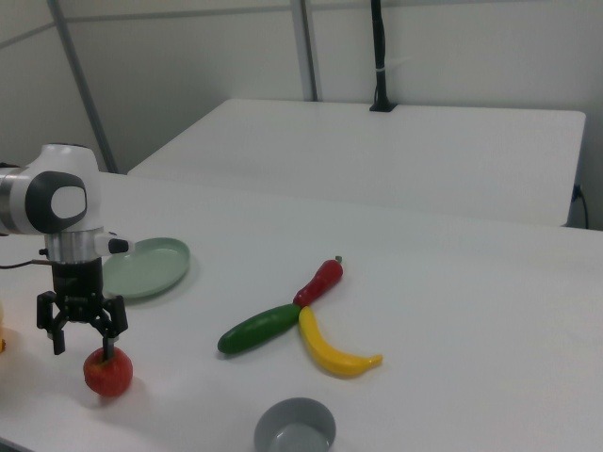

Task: Put the red apple in the bowl
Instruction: 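Move the gripper down over the red apple, then close the gripper around the red apple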

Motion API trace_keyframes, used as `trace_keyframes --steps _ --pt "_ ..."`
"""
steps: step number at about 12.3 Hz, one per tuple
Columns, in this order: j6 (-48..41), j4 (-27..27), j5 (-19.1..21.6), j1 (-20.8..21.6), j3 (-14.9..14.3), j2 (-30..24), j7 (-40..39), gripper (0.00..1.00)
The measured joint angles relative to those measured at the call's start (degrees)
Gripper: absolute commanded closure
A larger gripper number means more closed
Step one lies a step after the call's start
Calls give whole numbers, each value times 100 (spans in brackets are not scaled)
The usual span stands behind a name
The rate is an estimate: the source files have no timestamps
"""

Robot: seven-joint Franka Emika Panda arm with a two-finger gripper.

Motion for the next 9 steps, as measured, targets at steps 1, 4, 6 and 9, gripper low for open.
trace_keyframes --steps 1,4,6,9 --pt "109 -33 -65 -6 0 0 1 0" --pt "281 -140 -313 -17 0 -4 7 0" --pt "339 -216 -494 -39 0 -14 7 0" --pt "701 -410 -618 -49 0 -17 8 0"
